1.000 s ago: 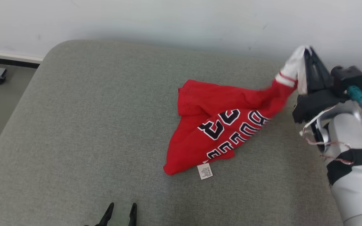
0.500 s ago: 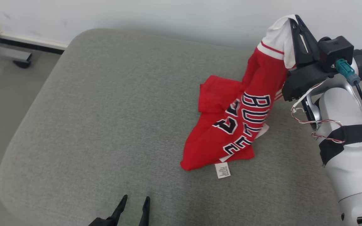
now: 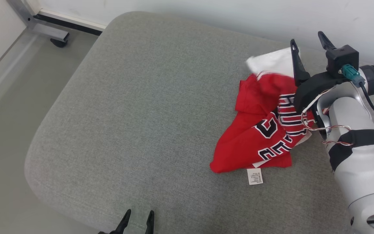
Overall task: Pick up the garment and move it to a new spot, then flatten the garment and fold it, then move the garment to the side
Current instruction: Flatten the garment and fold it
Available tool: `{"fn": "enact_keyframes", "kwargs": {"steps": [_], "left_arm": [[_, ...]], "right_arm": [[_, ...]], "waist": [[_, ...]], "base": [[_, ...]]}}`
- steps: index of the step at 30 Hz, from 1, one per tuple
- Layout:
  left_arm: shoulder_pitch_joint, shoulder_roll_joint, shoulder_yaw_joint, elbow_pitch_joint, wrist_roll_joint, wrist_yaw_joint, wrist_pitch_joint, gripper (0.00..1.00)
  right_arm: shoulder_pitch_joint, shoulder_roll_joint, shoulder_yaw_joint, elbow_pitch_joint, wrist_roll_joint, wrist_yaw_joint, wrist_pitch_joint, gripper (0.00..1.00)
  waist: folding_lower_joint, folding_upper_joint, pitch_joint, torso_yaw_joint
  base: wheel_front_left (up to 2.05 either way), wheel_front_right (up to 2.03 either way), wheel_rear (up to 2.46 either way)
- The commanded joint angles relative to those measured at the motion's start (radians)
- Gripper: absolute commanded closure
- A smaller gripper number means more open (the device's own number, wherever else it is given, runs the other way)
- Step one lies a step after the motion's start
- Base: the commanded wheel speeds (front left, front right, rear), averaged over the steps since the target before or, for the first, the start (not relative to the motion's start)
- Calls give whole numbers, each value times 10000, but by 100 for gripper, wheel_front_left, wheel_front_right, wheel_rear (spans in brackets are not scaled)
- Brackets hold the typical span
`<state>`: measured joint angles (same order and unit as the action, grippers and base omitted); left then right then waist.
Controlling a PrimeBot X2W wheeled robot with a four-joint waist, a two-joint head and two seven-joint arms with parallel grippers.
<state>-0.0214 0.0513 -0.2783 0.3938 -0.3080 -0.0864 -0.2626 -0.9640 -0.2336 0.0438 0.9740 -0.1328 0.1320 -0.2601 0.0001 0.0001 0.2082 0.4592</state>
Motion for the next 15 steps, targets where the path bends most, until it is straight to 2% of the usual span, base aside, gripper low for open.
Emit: {"fn": "enact_keyframes", "kwargs": {"steps": [1,8,15], "left_arm": [[-1,-12,58,-54,16,31,-31,0],[7,-9,135,-106,139,-57,-31,0],[218,-6,297,-102,293,-85,-31,0]], "right_arm": [[285,121,53,-365,228,-28,-56,0],[2246,204,738,-1843,1556,-28,-58,0],[4149,101,1077,-2596,2458,-28,-56,0]], "waist": [[-1,-1,-165,-253],[-1,-1,-680,-1001],[-1,-1,-973,-1540]], "base": [[0,0,0],[0,0,0],[0,0,0]]}}
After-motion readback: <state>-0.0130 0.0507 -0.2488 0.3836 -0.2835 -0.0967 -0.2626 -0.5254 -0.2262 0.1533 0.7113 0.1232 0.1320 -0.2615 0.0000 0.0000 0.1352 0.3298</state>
